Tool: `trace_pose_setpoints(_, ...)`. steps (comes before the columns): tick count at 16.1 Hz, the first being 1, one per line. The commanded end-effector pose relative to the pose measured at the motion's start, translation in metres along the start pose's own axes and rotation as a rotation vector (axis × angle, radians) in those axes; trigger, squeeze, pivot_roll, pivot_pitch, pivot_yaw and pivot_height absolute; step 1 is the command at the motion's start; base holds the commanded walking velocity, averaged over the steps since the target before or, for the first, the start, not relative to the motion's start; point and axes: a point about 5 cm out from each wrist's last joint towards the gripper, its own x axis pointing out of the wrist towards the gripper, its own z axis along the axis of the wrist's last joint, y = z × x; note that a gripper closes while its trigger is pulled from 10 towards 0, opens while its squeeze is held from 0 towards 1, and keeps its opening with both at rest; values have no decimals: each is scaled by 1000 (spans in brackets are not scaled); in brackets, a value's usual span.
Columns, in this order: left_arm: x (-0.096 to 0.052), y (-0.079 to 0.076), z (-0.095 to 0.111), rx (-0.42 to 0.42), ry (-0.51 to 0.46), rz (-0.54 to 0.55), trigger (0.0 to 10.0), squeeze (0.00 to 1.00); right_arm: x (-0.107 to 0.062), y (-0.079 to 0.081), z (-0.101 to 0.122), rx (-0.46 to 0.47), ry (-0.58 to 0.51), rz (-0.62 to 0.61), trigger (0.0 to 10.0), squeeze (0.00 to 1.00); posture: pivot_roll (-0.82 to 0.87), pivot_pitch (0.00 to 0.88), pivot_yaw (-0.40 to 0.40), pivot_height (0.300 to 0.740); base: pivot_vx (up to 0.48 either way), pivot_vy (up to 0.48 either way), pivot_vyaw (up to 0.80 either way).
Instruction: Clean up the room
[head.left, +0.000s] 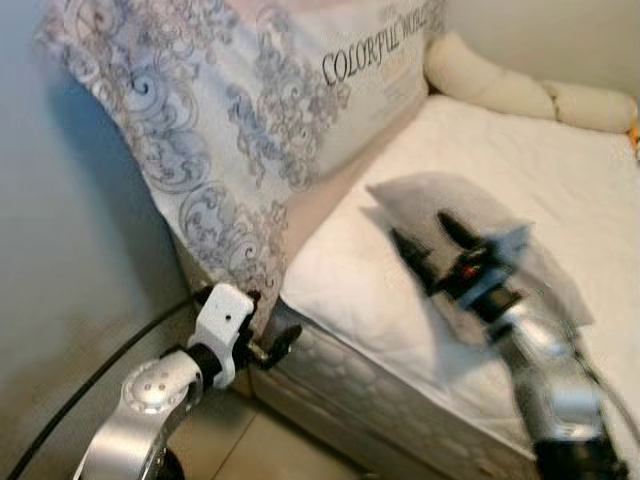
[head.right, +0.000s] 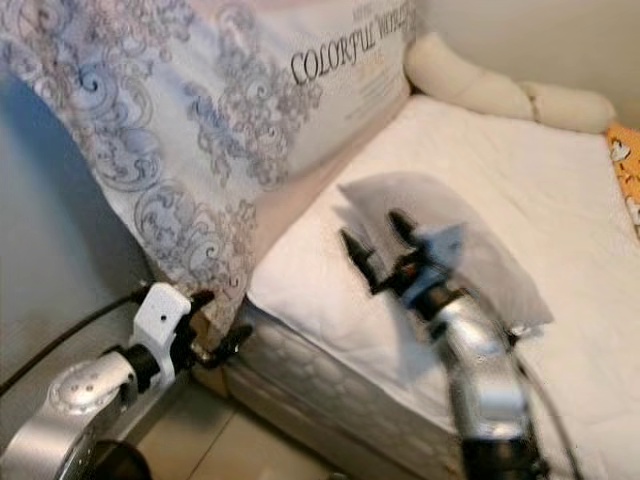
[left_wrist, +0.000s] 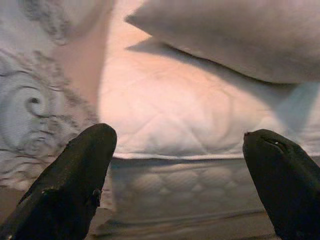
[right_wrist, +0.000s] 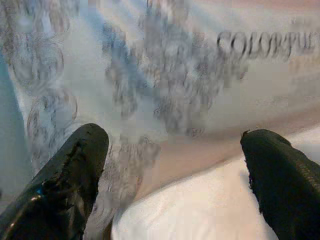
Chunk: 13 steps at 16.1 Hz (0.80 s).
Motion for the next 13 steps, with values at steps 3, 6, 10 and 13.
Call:
trace_pose_setpoints(3,8,16,14,-7,-57,166,10000,0,3,3,6,-94,81,-209,10000,0,93,0,-40,740,0,0,-800)
trace_pose_setpoints(6,13,25,16,-29,-57,276,10000,0,0,-15,-4,-133,128,-438,10000,0,93,0,-49,740,0,0,-785)
trace_pose_setpoints(10,16,39,30,-21,-168,416,10000,0,1,-20,-7,-158,149,-565,10000,0,88,0,-51,740,0,0,-797)
trace_pose_setpoints(13,17,44,34,-55,-208,418,10000,0,-2,-29,-12,-153,164,-589,10000,0,70,0,-44,740,0,0,-533)
